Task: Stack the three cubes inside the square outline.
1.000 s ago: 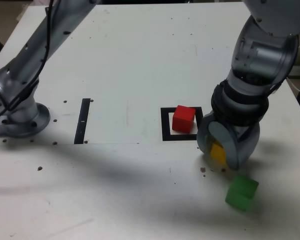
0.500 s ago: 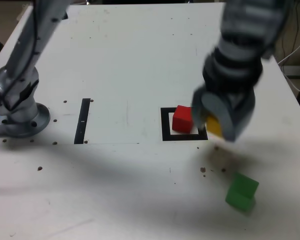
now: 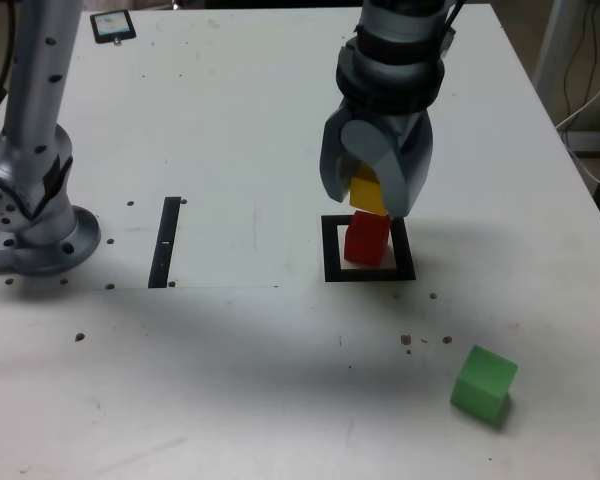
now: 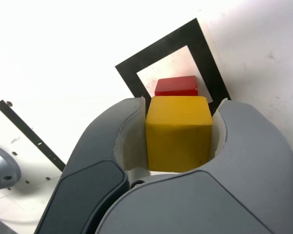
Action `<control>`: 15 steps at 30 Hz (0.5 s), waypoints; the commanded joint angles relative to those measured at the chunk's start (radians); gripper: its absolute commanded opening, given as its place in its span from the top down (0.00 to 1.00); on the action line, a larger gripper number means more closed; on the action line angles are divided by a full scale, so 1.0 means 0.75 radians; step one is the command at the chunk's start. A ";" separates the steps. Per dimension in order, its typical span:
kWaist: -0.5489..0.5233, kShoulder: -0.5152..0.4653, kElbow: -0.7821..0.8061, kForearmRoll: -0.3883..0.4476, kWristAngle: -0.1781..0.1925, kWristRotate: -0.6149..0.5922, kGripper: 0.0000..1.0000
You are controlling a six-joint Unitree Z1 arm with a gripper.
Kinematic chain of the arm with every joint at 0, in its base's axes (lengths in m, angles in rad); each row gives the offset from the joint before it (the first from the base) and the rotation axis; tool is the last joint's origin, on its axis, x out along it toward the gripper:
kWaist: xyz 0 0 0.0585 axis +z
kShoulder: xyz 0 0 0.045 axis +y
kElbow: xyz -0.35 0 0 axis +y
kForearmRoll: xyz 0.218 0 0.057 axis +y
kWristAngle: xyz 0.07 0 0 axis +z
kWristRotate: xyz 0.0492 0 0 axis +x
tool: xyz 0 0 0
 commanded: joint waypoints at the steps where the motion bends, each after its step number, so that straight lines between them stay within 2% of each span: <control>1: 0.005 -0.008 0.018 -0.016 -0.011 -0.016 0.72; 15: 0.010 -0.009 0.106 -0.110 -0.032 -0.050 0.72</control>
